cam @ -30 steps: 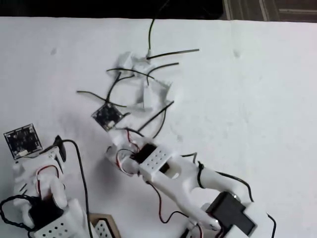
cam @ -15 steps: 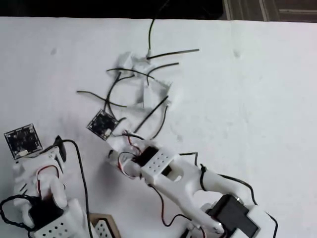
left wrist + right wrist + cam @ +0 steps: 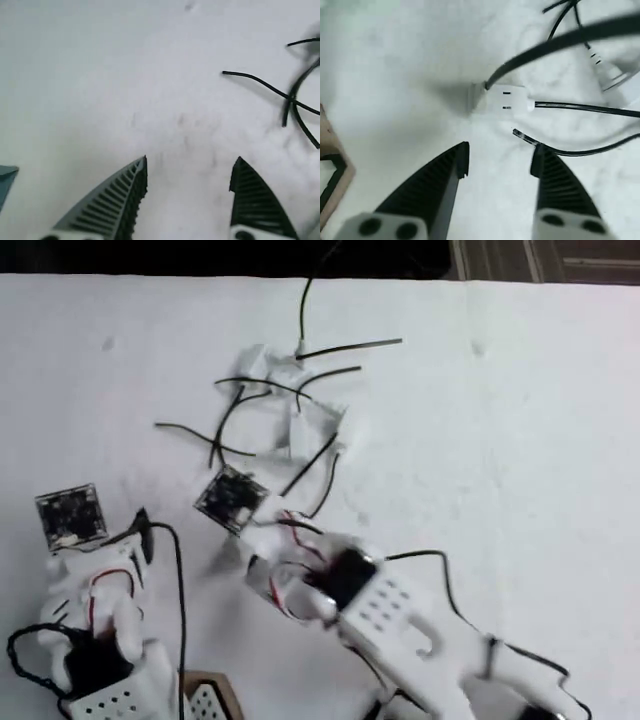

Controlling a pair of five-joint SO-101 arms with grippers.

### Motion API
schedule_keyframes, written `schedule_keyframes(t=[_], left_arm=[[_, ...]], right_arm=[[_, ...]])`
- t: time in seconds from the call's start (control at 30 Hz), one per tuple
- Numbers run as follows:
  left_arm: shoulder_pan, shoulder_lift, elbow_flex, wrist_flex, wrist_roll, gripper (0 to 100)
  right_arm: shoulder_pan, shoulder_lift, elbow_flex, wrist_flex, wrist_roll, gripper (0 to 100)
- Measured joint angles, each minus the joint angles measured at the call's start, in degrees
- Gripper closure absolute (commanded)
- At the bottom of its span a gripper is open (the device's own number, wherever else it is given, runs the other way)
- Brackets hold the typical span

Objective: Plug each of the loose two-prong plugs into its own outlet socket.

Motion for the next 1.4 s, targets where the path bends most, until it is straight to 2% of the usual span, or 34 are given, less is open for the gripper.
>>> schedule_keyframes(t=[0.17,0.3,0.5,0.63,0.9,1.23,1.4], left_arm=[[7.21,0.0,0.0,2.02,-5.98,67],[13.01,0.0,-2.11,6.95,-10.02,67],[23.65,-0.62,-3.69,13.8,-16.88,65],[28.4,-0.62,-3.69,15.03,-18.37,65],[32.97,-0.62,0.35,13.98,-18.55,65],[32.97,-0.62,2.81,10.99,-18.55,65],[32.97,-0.62,2.81,10.9,-18.55,65]], right_arm=[[0.53,-13.45,0.44,8.97,0.0,98.7],[4.48,-20.66,6.42,10.29,0.09,97.1],[12.31,-24.7,17.49,0.53,0.0,98.1],[12.92,-24.79,19.6,-2.02,0.09,98.1],[13.36,-24.88,19.6,-2.37,0.09,98.1],[13.71,-24.88,19.69,-2.37,0.09,98.1],[17.49,-24.88,19.69,-2.55,0.09,98.1]])
